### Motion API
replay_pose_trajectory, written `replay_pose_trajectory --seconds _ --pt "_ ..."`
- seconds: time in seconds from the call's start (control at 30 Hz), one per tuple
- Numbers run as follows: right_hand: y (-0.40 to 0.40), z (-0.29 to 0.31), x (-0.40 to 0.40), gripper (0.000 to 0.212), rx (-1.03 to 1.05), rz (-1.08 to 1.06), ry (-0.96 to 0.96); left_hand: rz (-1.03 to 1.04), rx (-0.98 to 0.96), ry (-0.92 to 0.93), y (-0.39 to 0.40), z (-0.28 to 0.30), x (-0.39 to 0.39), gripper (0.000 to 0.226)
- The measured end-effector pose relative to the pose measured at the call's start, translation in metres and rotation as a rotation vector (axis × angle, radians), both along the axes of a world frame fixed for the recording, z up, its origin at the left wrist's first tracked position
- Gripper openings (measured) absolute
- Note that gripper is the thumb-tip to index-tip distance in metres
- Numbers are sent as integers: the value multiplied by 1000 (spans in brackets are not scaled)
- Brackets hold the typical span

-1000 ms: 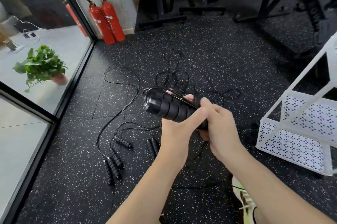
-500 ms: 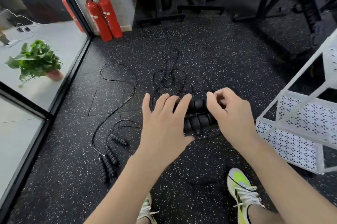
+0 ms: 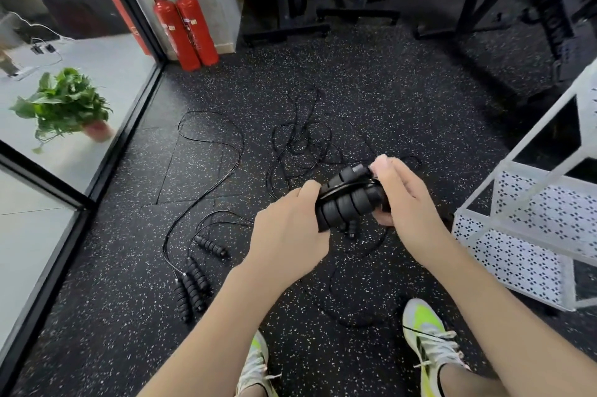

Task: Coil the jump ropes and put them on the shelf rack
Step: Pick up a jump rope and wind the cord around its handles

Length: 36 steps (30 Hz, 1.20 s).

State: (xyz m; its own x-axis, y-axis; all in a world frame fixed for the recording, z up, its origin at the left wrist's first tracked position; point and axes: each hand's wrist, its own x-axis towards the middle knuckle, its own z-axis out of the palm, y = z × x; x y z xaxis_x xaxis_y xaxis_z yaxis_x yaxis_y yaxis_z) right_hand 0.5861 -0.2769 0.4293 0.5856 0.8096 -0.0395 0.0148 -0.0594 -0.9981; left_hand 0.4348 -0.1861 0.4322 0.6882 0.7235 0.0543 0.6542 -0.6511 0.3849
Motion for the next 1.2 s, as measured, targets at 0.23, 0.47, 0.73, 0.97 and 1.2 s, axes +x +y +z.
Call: replay_pose_trajectory --seconds 0.23,0.47,0.73,0.97,1.2 --pt "1 -31 -26 38 -104 62 -316 164 -272 -230 -1 3 2 16" --pt "-3 -11 -36 22 -379 313 -584 214 -17 -53 14 -5 6 26" --pt "-13 10 -3 25 -458 328 -798 51 324 313 47 -15 -6 32" --pt "-2 -8 -14 32 -552 355 -814 116 159 241 45 -18 -12 32" --pt "5 -26 -36 21 -579 357 -715 169 73 87 26 -20 -8 28"
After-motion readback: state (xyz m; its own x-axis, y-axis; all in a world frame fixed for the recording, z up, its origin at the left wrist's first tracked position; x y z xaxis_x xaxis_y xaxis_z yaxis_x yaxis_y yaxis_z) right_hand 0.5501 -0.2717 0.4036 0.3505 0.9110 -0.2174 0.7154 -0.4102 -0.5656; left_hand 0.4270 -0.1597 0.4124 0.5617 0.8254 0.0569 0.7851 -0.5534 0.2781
